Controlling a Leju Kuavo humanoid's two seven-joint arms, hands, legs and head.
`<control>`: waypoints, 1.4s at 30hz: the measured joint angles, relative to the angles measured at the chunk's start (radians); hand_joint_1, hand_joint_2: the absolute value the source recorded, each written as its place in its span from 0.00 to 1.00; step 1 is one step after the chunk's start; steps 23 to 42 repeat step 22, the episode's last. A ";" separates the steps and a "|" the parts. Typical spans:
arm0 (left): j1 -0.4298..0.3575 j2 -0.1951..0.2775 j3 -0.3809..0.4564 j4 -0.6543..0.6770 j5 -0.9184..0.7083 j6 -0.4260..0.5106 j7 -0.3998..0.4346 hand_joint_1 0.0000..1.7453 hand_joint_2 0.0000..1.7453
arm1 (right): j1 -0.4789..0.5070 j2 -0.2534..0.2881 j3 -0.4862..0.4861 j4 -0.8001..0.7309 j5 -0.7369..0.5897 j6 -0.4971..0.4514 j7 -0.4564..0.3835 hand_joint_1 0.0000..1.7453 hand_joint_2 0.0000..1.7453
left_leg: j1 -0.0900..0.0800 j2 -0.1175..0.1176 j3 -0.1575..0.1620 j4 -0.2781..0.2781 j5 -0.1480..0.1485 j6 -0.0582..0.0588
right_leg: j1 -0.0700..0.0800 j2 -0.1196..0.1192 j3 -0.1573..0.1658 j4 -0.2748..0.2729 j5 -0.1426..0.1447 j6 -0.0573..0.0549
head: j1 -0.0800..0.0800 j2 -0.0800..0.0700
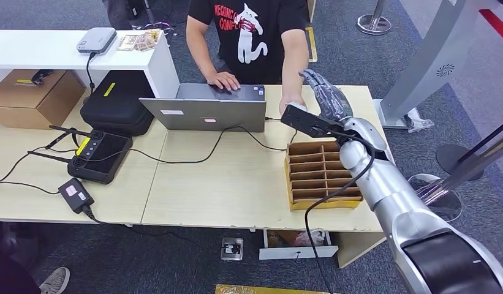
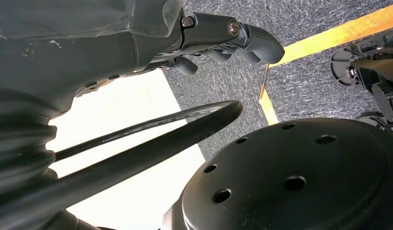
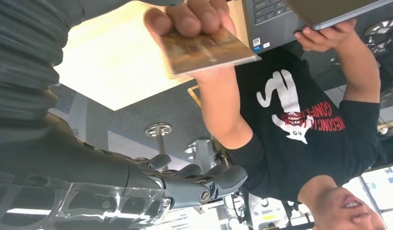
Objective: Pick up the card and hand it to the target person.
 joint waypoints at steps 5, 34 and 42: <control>-0.002 0.000 0.000 0.000 -0.001 0.004 0.001 0.00 1.00 | 0.003 -0.016 0.000 -0.013 0.000 0.003 -0.002 0.00 1.00 | 0.000 0.000 0.000 0.000 0.000 0.000 | 0.000 0.000 0.000 0.000 0.000 0.000 | 0.000 0.000; 0.004 0.000 0.000 0.000 0.011 0.008 -0.007 0.00 1.00 | 0.164 -0.240 -0.053 -0.457 -0.185 0.201 0.021 0.00 1.00 | 0.000 -0.002 -0.001 0.001 0.000 0.001 | 0.000 -0.002 -0.001 -0.001 0.000 0.001 | 0.000 0.000; 0.004 0.000 0.000 0.000 0.011 0.008 -0.007 0.00 1.00 | 0.164 -0.240 -0.053 -0.457 -0.185 0.201 0.021 0.00 1.00 | 0.000 -0.002 -0.001 0.001 0.000 0.001 | 0.000 -0.002 -0.001 -0.001 0.000 0.001 | 0.000 0.000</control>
